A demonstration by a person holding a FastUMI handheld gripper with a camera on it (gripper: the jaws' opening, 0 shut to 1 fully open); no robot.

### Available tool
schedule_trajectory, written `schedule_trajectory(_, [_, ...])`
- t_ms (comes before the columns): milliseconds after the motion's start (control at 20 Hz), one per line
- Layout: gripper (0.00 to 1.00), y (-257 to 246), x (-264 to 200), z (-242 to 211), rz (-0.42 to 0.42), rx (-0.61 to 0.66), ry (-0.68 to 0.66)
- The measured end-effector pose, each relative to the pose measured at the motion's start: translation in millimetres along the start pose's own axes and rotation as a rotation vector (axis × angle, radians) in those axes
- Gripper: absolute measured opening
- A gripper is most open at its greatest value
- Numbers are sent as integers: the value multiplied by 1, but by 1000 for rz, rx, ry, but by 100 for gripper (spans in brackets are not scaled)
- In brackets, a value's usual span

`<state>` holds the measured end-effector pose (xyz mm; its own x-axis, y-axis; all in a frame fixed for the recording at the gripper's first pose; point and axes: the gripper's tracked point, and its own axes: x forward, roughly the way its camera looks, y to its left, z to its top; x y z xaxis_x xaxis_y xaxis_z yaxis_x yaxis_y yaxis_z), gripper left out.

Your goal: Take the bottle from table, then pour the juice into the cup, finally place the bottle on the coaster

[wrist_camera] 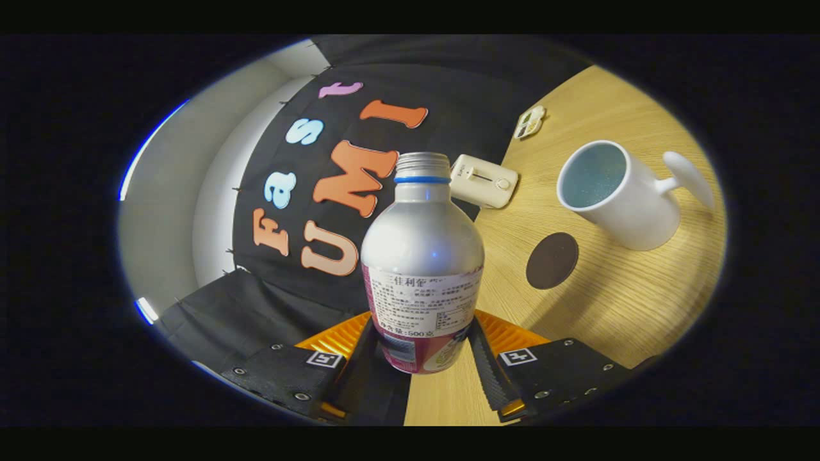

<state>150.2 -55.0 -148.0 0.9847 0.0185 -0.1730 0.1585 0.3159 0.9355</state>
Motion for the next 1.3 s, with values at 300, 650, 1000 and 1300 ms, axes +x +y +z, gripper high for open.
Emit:
schedule_trajectory(300, [74, 2, 3, 8, 10, 151, -18])
schedule_trajectory(650, [74, 7, 4, 21, 27, 316, -42])
schedule_trajectory(1000, [74, 15, 5, 30, 46, 454, -61])
schedule_trajectory(1300, [74, 23, 4, 35, 62, 561, -62])
